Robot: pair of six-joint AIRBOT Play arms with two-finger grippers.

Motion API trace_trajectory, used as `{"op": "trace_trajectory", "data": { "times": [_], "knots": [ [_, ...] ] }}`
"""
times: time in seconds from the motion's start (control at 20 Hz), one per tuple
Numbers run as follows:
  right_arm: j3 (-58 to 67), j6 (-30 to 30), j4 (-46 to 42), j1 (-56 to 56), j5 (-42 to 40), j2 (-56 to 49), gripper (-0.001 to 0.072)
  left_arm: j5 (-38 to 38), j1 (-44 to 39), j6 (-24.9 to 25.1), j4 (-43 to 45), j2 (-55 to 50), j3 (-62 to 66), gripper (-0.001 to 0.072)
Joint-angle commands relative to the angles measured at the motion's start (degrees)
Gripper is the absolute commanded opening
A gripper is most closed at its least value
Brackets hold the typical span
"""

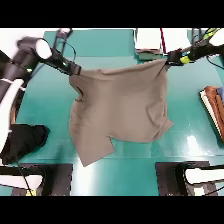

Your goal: Fold the shirts.

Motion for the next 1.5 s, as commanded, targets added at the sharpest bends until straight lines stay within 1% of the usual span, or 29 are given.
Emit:
{"op": "trace_trajectory", "data": {
  "times": [0.0,0.05,0.1,0.15,0.2,0.35,0.45,0.6,0.7,0.8,0.9,1.05,1.3,1.45],
  "knots": [
    [0.85,0.02,-0.20,0.90,-1.70,-6.78,0.0019,4.04,0.13,-1.07,0.63,-6.69,-1.29,0.0028],
    [2.03,0.00,-0.22,0.90,-0.92,-7.65,0.0024,3.98,0.59,-1.53,0.46,-6.67,-1.27,0.0035],
    [3.28,0.00,-0.17,0.90,-0.42,-8.02,0.0162,3.41,1.07,-1.73,0.28,-6.49,-1.01,0.0248],
    [4.79,0.02,-0.35,0.79,-0.17,-8.09,0.0401,1.44,1.90,-2.32,0.07,-6.10,-0.31,0.0435],
    [6.64,0.04,-0.33,0.35,0.92,-8.07,0.0435,-2.21,3.06,-2.54,-0.09,-5.90,1.20,0.0428],
    [8.41,0.04,-0.42,-1.14,6.54,-4.87,0.0432,-12.83,6.36,-2.51,-0.11,-2.32,1.90,0.0427],
    [3.78,0.04,-0.31,-2.08,8.35,-0.04,0.0432,-15.61,7.17,-2.54,0.22,2.40,-2.67,0.0427],
    [-6.78,0.04,-0.15,-2.08,9.44,8.15,0.0432,-14.82,7.17,-5.90,-1.25,11.26,-17.14,0.0428],
    [-13.09,0.04,-0.17,-1.33,8.50,12.74,0.0433,-13.75,7.17,-6.21,-3.58,16.46,-28.39,0.0428],
    [-18.01,0.04,-0.17,-1.01,6.95,16.28,0.0433,-11.34,7.17,-7.06,-8.22,20.50,-38.34,0.0429],
    [-21.51,0.04,-0.07,-0.85,6.05,18.56,0.0433,-7.39,7.15,-7.21,-12.90,23.12,-45.81,0.0429],
    [-25.29,0.02,-0.11,-0.85,5.49,20.41,0.0433,-3.56,7.15,-7.41,-17.35,23.41,-51.12,0.0429],
    [-29.83,0.02,-0.13,-0.85,3.52,22.69,0.0433,0.66,5.86,-7.41,-19.69,23.41,-55.08,0.0427],
    [-30.18,0.00,-0.20,-0.90,5.05,22.73,0.0434,3.52,2.95,-7.39,-20.50,23.43,-55.69,0.0425]
  ]
}}
